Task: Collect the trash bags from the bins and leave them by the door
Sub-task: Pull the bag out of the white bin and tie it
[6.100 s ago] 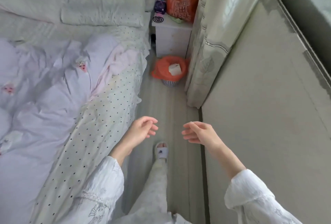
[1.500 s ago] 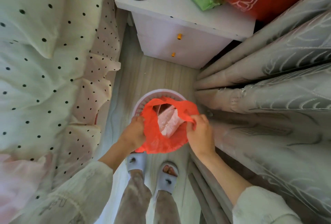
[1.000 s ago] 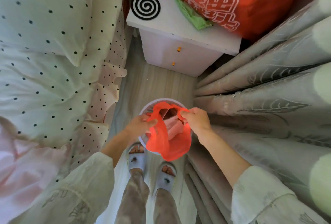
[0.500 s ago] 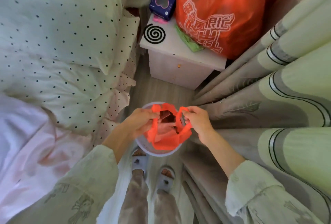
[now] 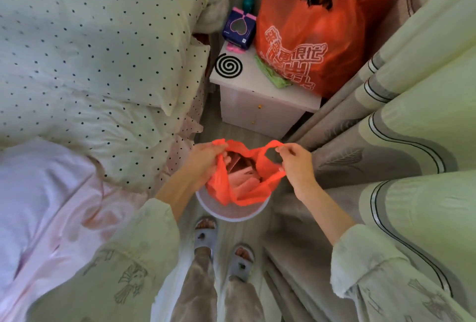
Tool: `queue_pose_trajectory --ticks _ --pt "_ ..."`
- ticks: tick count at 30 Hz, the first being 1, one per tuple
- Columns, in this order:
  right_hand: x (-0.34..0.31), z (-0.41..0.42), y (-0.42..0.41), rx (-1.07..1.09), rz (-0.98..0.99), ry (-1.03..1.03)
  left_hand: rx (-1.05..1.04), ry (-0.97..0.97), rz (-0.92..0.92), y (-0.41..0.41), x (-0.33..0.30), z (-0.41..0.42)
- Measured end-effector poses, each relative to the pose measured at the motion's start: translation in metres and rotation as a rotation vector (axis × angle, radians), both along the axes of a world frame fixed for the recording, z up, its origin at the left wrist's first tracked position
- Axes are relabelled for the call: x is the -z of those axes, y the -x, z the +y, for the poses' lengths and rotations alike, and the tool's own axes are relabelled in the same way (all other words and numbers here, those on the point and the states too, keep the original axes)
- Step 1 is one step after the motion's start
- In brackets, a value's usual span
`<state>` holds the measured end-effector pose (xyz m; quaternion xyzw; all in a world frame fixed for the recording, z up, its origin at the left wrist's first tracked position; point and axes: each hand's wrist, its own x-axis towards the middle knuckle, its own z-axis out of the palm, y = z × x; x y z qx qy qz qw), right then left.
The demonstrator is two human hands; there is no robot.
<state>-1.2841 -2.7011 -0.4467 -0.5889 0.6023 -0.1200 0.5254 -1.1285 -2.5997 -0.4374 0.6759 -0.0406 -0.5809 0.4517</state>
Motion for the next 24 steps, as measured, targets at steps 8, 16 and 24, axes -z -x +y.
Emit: queue_pose_trajectory --ticks 8,16,24 --pt "0.009 0.024 0.004 -0.011 -0.086 -0.383 0.146 -0.038 0.101 0.017 0.012 0.01" --pt "0.067 0.02 0.001 -0.02 -0.09 -0.239 0.228 -0.19 -0.145 -0.002 0.081 -0.008" --pt "0.133 -0.005 -0.01 -0.044 -0.107 -0.156 0.533 0.153 -0.513 -0.005 0.161 -0.014"
